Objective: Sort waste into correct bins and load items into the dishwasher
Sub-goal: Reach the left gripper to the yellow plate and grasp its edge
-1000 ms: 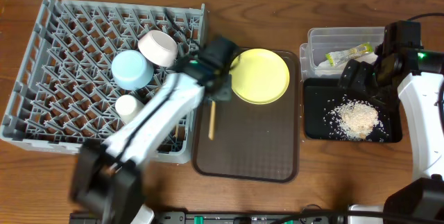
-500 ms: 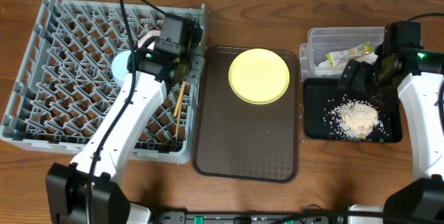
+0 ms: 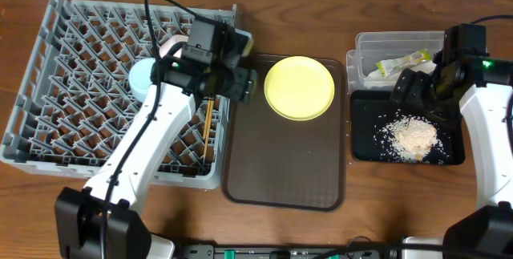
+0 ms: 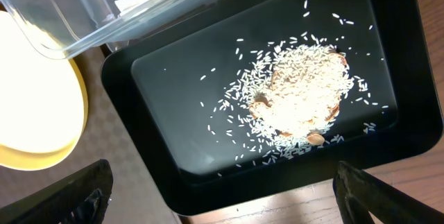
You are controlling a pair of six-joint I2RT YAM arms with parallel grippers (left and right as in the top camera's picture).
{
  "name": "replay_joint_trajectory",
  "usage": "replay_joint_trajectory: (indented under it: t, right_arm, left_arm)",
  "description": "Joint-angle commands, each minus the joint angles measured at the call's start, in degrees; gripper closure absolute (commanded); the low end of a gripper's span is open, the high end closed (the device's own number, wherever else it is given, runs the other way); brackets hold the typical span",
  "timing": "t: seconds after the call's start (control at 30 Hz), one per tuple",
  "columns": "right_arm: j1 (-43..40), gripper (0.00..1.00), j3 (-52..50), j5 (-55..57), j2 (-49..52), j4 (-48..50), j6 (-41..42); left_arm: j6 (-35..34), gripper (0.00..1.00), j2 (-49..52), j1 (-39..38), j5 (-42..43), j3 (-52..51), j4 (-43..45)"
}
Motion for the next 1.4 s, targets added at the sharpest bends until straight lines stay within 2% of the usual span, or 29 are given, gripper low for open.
replay_joint_trajectory:
  t: [0.0,0.13,0.4,0.53,0.9,1.03,1.13,1.17,1.37]
  right_arm:
    - [-0.1,0.01,0.2,-0.3,-0.5,0.2,-0.1]
    - [-0.1,0.01,0.2,-0.3,-0.5,0.2,-0.1]
    - [-0.1,0.01,0.2,-0.3,-0.5,0.2,-0.1]
    - [-0.1,0.01,0.2,-0.3,-0.5,0.2,-0.1]
    - [-0.1,0.01,0.2,-0.3,-0.5,0.2,-0.1]
    - [-0.1,0.01,0.2,-0.2,-0.5,0.2,-0.1]
    - [-0.1,0.01,0.2,-0.3,-0.5,0.2,-0.1]
    - [-0.1,0.01,0.2,-0.2,-0.5,0.2,-0.1]
    - [-0.1,0.01,0.2,-0.3,-0.5,0.2,-0.1]
  left_arm:
    - [-2.4,0.25,0.0,-2.3,8.5,0.5,3.8]
    - [-1.7,0.25,2.0,-6.9,4.9,0.5,8.8]
    - [11.8,0.23,12.6,-16.9,2.0,0.5,14.1]
    - [12.0,0.21,17.7,-20.3,-3.0,0.5,15.9]
    - [12.8,0.19,27.8,-24.2,-6.1,0.5,19.8]
    - [12.8,0.28,29.3,-24.3,-6.6,0.5,18.6]
    - [12.3,0.5,29.3,-24.3,-6.6,0.5,16.5]
    - [11.6,0.55,29.3,-24.3,-6.6,0.5,15.9]
    - [11.5,0.64,29.3,-24.3,-6.6,0.5,13.6]
